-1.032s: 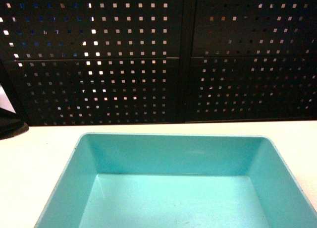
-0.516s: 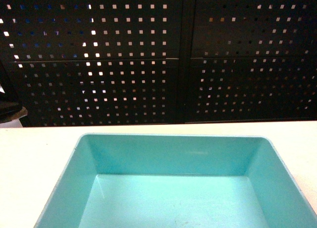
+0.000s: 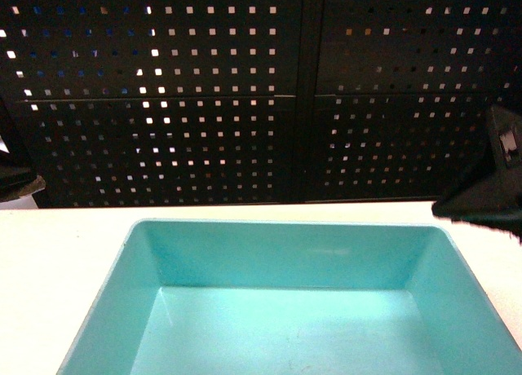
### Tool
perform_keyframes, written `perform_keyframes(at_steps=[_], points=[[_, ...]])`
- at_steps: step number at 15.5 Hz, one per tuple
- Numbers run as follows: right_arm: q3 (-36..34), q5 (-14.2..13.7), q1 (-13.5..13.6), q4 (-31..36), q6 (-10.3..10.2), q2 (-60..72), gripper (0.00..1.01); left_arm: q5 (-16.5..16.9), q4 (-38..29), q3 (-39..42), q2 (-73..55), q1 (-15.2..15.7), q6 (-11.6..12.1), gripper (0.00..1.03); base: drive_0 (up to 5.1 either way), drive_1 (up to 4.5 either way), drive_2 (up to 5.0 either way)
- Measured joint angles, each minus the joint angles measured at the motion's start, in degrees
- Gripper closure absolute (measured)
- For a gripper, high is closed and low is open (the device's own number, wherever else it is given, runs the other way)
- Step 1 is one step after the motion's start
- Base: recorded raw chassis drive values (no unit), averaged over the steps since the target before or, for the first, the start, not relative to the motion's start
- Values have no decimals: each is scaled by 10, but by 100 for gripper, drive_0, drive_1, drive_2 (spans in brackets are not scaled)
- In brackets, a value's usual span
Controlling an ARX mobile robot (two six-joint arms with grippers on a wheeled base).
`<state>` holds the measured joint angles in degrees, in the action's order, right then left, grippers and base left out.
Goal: Stack blue boxes stably on right
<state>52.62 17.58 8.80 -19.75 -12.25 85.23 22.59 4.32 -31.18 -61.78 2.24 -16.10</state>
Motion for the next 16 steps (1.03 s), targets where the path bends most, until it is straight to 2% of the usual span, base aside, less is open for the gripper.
perform_keyframes(at_steps=[1, 4, 6, 8, 14, 16], points=[[0, -23, 12, 24, 7, -12, 3, 0, 0, 0, 0, 0, 0, 5, 0, 0, 0], [-38, -114, 52, 110, 54, 8, 3, 0, 0, 0, 0, 0, 0, 5, 0, 0, 0], [-57, -153, 54, 143, 80, 56, 3, -1, 0, 0, 0, 0, 0, 5, 0, 0, 0], [-57, -160, 45, 137, 88, 94, 3, 0, 0, 0, 0, 0, 0, 5, 0, 0, 0], [-23, -106, 38, 60, 82, 145, 3, -1, 0, 0, 0, 0, 0, 5, 0, 0, 0], [-23, -103, 31, 59, 82, 172, 3, -1, 0, 0, 0, 0, 0, 5, 0, 0, 0]])
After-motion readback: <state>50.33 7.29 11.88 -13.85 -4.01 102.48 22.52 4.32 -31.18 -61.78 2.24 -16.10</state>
